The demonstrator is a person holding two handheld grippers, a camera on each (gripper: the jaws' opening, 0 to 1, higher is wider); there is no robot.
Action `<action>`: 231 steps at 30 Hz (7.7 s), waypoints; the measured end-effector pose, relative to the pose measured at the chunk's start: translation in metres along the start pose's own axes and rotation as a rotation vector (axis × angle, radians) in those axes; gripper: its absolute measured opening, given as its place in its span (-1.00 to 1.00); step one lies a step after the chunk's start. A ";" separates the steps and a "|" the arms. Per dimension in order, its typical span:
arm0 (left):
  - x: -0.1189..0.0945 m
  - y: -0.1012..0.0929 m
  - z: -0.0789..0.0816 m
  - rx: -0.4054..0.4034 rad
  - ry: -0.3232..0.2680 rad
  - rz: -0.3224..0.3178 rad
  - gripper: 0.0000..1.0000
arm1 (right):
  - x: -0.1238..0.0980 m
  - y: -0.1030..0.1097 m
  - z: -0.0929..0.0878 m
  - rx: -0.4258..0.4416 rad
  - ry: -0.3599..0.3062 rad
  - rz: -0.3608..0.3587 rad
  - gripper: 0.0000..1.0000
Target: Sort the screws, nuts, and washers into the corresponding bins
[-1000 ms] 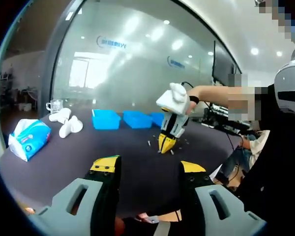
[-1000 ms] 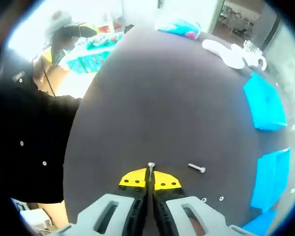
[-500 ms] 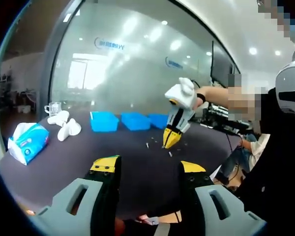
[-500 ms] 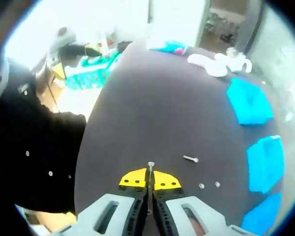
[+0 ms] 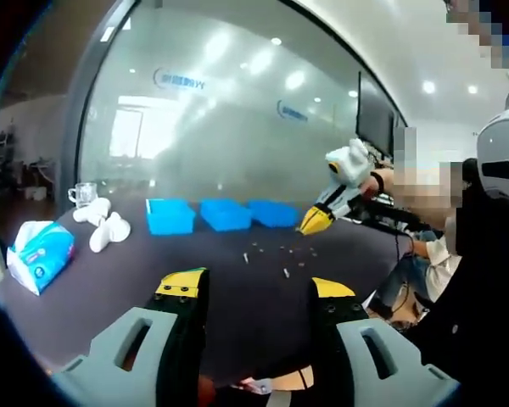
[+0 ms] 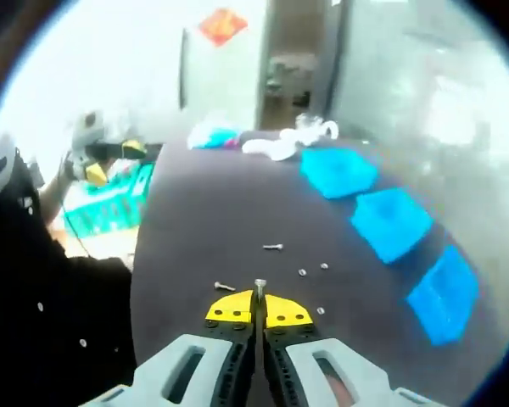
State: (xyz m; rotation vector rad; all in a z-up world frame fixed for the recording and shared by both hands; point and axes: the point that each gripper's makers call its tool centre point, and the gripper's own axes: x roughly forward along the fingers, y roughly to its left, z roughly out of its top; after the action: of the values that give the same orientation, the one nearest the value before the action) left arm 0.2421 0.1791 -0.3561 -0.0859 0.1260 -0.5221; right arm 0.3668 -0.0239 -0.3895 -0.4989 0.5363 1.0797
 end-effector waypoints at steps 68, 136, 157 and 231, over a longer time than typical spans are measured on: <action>0.005 -0.002 0.003 -0.032 -0.027 0.006 -0.10 | -0.076 -0.223 0.015 0.427 -0.513 -0.753 -1.00; 0.004 -0.015 0.015 0.005 -0.043 0.009 -0.12 | -0.086 -0.077 0.011 0.038 -0.313 -0.282 -0.48; 0.010 -0.029 0.010 0.006 -0.029 -0.013 -0.13 | -0.084 -0.025 0.022 -0.315 -0.194 -0.031 -0.41; 0.010 0.013 -0.008 -0.054 0.002 0.079 -0.13 | 0.087 0.056 -0.021 -1.076 0.469 0.695 -0.76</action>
State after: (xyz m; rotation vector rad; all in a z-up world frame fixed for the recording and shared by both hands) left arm 0.2560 0.1851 -0.3667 -0.1324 0.1452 -0.4401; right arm 0.3447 0.0448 -0.4670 -1.6142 0.5100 1.9223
